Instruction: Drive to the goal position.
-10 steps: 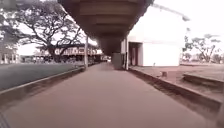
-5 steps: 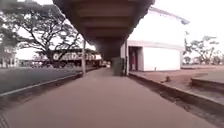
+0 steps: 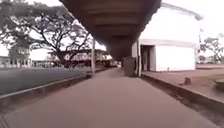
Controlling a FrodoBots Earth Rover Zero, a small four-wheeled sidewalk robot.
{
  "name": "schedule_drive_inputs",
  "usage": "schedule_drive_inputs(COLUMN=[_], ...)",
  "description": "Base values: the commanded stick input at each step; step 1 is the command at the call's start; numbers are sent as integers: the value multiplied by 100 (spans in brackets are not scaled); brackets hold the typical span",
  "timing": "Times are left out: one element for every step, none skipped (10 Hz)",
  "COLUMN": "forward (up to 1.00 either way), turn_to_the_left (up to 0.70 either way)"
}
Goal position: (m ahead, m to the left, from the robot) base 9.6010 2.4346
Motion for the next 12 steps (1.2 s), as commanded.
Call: schedule_drive_inputs(forward=[85, 85, 85, 85, 85, 85, 85, 85, 85, 85, 85, 85], turn_to_the_left=[0, 0, 0, 0, 0, 0, 0, 0, 0, 0, 0, 0])
